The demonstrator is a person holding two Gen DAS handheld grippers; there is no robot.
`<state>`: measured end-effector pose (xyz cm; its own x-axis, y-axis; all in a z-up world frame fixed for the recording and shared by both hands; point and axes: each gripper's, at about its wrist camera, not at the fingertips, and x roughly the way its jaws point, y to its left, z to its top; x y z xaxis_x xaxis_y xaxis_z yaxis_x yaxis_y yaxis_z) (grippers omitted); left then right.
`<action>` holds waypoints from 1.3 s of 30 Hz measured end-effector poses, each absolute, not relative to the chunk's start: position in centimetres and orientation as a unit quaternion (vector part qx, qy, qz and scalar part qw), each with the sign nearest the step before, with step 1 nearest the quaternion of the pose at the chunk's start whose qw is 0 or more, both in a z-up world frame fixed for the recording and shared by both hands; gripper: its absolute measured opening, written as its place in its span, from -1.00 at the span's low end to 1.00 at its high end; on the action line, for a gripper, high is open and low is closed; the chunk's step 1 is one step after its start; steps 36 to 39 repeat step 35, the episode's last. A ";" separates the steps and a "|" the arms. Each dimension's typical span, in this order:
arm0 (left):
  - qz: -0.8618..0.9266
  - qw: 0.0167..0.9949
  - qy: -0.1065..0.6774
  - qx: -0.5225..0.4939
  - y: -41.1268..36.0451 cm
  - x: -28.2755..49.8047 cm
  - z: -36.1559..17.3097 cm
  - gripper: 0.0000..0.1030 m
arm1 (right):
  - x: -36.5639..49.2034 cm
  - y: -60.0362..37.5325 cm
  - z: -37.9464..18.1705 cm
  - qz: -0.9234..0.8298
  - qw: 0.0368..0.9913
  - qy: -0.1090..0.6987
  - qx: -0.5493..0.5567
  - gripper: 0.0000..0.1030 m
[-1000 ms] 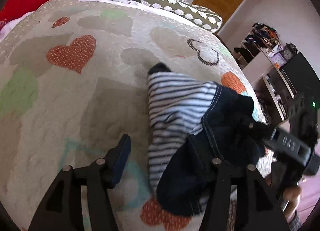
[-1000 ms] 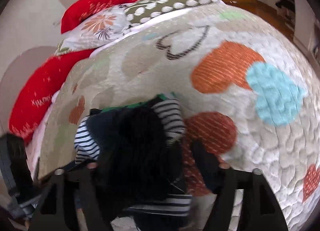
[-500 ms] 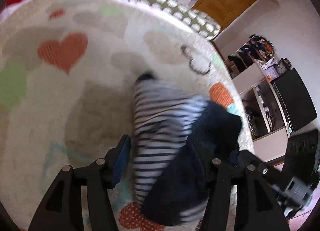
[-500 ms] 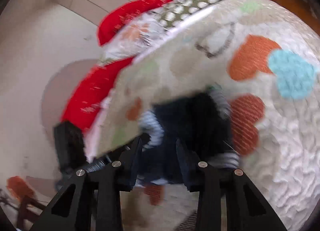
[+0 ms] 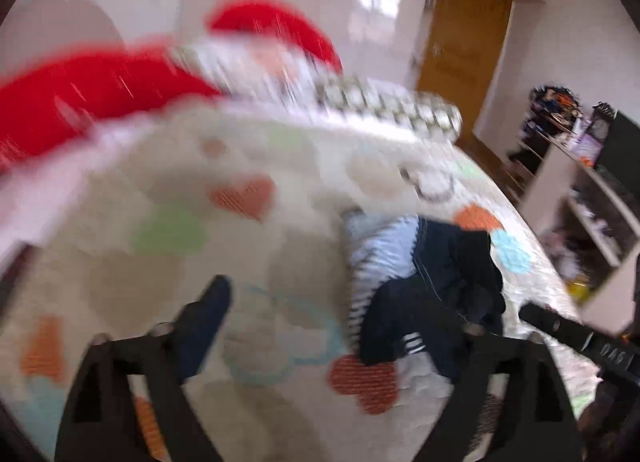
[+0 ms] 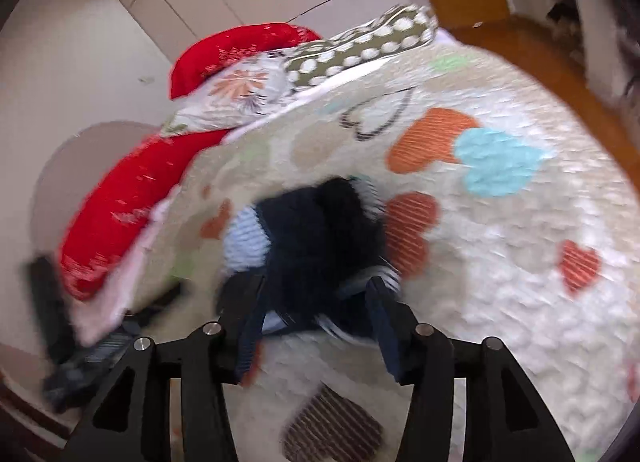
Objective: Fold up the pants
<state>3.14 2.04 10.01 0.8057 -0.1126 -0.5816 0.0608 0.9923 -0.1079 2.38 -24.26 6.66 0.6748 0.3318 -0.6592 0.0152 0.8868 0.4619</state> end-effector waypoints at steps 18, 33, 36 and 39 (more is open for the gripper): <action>-0.082 0.921 0.379 -0.040 -0.3 -4.1 9.3 1.00 | -5.5 -19.1 3.8 0.015 0.902 0.427 0.069 0.40; -0.095 0.912 0.398 -0.036 -0.6 -4.3 7.9 1.00 | -5.4 -18.0 3.0 0.016 0.899 0.434 0.060 0.42; -0.089 0.911 0.400 -0.038 -0.5 -4.2 7.8 1.00 | -5.4 -17.8 2.9 0.018 0.898 0.436 0.060 0.42; -0.089 0.911 0.400 -0.038 -0.5 -4.2 7.8 1.00 | -5.4 -17.8 2.9 0.018 0.898 0.436 0.060 0.42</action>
